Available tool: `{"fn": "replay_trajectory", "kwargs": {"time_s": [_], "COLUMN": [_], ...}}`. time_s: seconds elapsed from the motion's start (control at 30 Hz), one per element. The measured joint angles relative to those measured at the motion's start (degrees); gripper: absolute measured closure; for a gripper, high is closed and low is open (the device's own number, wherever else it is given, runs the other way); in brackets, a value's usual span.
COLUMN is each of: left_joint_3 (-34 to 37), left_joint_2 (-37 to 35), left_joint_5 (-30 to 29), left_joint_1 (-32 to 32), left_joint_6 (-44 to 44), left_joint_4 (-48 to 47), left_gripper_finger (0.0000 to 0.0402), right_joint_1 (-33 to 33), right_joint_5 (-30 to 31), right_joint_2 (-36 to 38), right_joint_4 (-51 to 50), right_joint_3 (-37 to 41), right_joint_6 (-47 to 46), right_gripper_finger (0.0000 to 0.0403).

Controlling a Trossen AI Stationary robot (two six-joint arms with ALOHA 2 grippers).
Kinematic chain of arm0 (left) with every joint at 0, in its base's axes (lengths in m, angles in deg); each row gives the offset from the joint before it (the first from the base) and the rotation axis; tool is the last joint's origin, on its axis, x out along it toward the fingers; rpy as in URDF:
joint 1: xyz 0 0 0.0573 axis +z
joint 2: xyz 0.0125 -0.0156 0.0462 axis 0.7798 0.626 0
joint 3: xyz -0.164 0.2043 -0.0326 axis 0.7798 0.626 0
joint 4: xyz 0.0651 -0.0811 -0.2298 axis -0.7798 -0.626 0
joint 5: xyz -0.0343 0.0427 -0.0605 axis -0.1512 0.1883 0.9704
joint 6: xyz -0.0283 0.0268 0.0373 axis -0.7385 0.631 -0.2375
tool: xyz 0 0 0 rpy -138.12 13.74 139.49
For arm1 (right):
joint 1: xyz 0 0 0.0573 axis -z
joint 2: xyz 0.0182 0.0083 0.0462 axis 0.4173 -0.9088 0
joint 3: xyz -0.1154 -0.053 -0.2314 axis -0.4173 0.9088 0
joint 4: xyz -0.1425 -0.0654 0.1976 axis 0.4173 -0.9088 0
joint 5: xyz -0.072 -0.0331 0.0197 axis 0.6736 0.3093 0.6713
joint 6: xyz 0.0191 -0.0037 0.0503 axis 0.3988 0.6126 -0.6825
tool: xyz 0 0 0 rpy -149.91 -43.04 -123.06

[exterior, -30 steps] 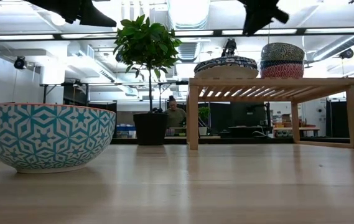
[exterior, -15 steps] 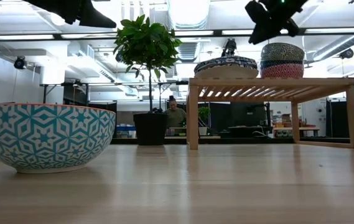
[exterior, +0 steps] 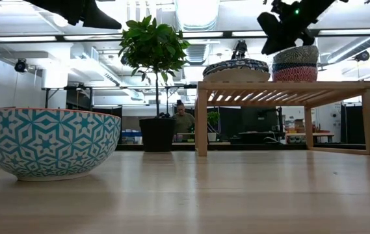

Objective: Place and stack bowls onto a shelf
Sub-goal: Stack the red bowl on top of the yellow bowl on the shelf

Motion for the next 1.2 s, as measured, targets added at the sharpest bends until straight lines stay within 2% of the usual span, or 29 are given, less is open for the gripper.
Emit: {"fn": "replay_trajectory", "kwargs": {"time_s": [0.23,0.37,0.47,0.63,1.0,1.2], "left_joint_3": [0.0,0.0,0.0,0.0,0.0,0.0], "left_joint_2": [0.0,0.0,0.0,0.0,0.0,0.0], "left_joint_5": [0.0,0.0,0.0,0.0,0.0,0.0], "left_joint_1": [0.0,0.0,0.0,0.0,0.0,0.0], "left_joint_6": [0.0,0.0,0.0,0.0,0.0,0.0], "left_joint_4": [0.0,0.0,0.0,-0.1,-1.3,-1.3], "left_gripper_finger": [0.0364,0.0364,0.0364,0.0364,0.0364,0.0364], "right_joint_1": [0.0,0.0,-0.1,-0.2,0.0,0.0], "right_joint_5": [2.7,2.9,2.8,2.8,3.0,3.6], "right_joint_2": [-0.1,-0.4,-1.4,-3.5,1.5,3.0], "right_joint_4": [0.2,-0.8,-4.1,-9.9,15.6,22.9], "right_joint_3": [-4.8,-7.2,-9.1,-9.3,6.4,13.9], "right_joint_6": [1.4,-3.4,-7.6,-8.3,-1.1,-0.5], "right_gripper_finger": [0.0329,0.0329,0.0329,0.0329,0.0335,0.0335]}}
